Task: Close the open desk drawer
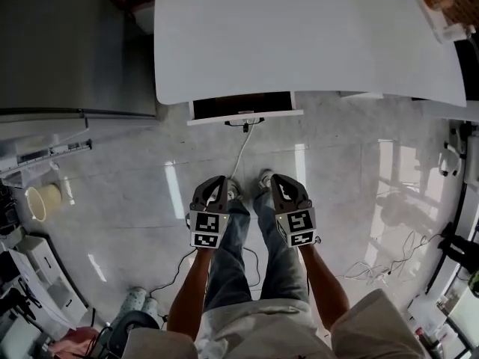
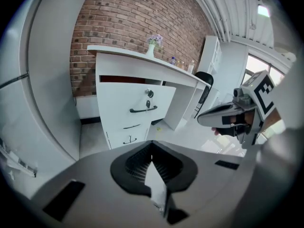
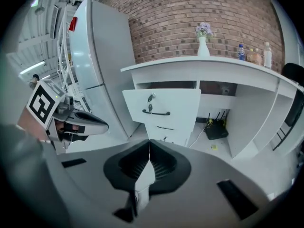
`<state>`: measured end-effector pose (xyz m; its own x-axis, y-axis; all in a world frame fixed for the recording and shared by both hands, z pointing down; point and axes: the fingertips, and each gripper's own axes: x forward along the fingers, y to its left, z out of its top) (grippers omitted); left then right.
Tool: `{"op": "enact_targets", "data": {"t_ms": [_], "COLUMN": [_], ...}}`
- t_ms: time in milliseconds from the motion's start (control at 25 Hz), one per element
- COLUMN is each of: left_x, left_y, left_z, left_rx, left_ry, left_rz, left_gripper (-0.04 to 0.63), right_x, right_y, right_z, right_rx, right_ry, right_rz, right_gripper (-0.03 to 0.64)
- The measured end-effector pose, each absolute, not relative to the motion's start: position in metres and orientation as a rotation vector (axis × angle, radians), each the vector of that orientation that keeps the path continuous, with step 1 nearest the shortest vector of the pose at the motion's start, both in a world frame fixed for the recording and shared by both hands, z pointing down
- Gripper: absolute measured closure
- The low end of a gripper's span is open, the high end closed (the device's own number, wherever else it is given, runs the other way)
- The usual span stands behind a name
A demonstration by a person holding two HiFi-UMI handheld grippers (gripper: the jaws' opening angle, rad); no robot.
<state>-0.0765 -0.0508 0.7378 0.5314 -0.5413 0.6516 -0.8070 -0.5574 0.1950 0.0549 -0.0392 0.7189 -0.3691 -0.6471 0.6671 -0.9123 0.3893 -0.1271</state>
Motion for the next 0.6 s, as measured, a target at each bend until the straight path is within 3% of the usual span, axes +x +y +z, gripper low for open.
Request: {"op": "enact_targets", "data": {"t_ms": [520,600], "left_x": [-0.076,-0.074], "left_y": [-0.067,-0.07], "left_z": [0.774,0.778], "left_rx": [2.219,2.243], "left_ry": [-1.11,-1.101], "left_rz": [0.616,0.625], "left_gripper": [0.581,0.531], "right_x": [0.059,0.056], "right_y": [-0.045,-0.051], "right_z": [0.765,0.766], "right_rx": [1.349,1.322], "right_ry": [-2.164,-2.203], "right_rz": [0.844,0.861], "right_gripper": [0.597,0.555]}}
